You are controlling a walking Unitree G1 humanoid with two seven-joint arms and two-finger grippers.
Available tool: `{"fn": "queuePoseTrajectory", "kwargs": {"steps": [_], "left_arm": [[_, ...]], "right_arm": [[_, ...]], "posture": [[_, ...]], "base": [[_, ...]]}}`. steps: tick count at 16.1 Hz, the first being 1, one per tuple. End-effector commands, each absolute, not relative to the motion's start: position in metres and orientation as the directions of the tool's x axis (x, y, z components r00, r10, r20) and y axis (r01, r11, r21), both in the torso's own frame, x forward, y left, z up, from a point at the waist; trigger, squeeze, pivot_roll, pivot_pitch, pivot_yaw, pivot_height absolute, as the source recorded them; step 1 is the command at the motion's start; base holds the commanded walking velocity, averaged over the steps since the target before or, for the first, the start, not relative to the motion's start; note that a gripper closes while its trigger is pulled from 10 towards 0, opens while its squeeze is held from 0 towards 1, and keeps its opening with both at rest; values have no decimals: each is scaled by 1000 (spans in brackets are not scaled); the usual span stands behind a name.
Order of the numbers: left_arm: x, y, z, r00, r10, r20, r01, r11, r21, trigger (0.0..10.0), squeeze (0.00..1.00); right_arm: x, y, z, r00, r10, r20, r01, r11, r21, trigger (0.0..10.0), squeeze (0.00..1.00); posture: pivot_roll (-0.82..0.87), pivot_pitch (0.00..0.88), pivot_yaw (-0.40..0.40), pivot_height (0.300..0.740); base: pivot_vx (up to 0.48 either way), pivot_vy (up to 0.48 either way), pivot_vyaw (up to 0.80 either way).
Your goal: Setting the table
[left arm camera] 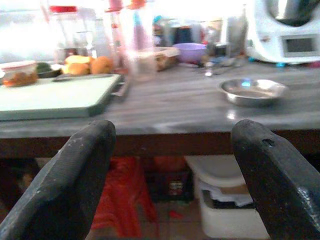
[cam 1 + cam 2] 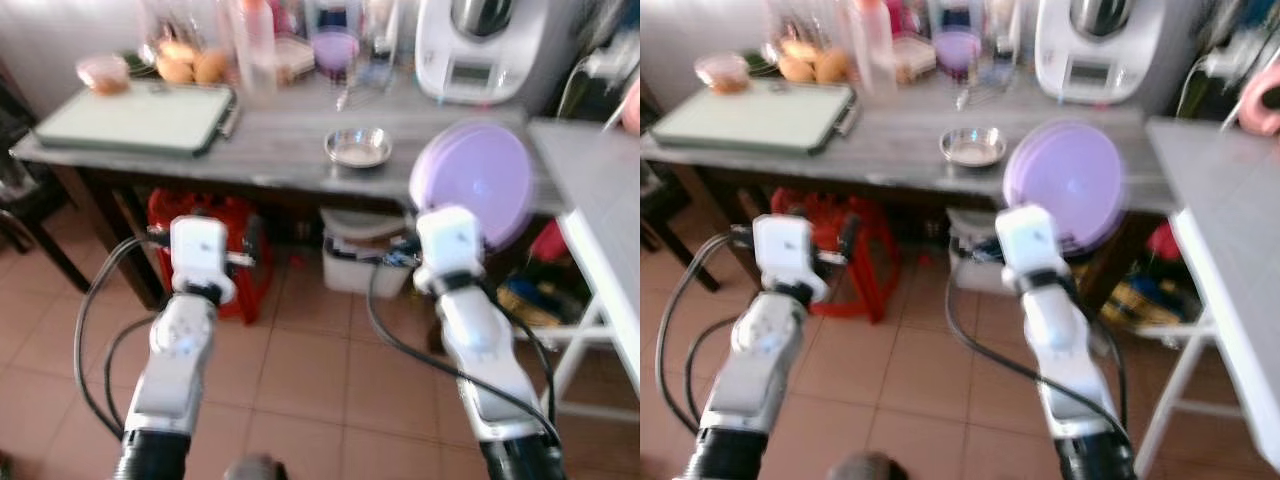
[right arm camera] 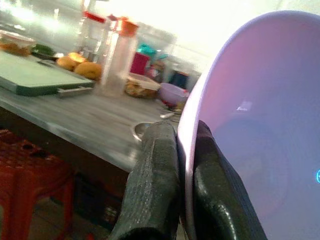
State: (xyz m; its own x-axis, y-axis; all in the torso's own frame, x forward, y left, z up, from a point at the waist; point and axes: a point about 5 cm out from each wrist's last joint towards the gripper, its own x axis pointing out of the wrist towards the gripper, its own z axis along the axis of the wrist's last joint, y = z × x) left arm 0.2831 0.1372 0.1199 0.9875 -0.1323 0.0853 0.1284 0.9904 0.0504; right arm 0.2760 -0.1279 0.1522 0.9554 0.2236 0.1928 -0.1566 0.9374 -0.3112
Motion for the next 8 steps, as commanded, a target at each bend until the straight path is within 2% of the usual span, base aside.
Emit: {"fn": "queuePoseTrajectory", "kwargs": {"steps": [1,2,8], "left_arm": [[284,129,124,981,-165,100,160,985,56,10000,0],[284,129,125,981,-166,101,161,985,57,10000,0],[285,127,125,978,-177,107,171,983,61,10000,0]], "right_arm": [[277,-136,156,957,202,208,-128,938,-322,10000,0],[278,-136,156,957,202,208,-129,939,-320,10000,0],[279,-134,156,955,212,205,-141,939,-314,10000,0]], "posture": [[1,0,18,740],[1,0,18,740],[-1,0,21,740]], "base": [[480,0,788],[480,0,463],[480,0,0]]}}
